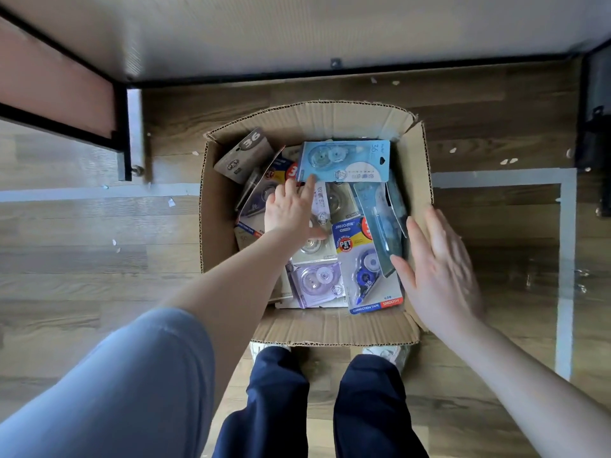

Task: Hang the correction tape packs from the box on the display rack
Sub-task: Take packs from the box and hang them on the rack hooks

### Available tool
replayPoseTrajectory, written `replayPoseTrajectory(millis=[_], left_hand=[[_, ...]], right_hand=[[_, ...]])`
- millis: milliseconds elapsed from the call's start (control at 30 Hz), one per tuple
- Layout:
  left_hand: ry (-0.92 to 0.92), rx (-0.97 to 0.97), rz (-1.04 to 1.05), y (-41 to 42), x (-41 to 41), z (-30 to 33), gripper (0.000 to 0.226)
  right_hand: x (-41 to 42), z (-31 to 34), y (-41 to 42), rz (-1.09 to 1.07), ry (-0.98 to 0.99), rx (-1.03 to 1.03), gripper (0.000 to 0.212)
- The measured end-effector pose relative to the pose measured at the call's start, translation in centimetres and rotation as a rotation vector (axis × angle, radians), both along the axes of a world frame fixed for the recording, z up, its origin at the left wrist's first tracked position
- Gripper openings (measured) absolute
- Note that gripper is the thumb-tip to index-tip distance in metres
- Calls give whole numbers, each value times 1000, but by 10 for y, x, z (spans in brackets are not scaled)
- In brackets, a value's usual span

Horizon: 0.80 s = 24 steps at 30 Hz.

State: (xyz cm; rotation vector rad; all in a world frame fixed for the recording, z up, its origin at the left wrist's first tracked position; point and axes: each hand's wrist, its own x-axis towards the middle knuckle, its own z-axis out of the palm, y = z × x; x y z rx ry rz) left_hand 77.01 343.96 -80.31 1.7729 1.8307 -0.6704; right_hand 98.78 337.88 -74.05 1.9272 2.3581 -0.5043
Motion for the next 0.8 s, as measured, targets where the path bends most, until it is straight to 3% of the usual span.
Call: replayPoseTrajectory(millis=[233,467,800], left_hand=[[1,4,-60,-32,-4,-9,126],[35,-46,-155,-10,-14,-4,131],[43,68,-93,-6,-20,2,89]], right_hand=[[-6,-6,15,-7,-2,-7,54],[-7,-10,23,10,-12,-6,53],[-7,-10,23,35,-26,1,54]])
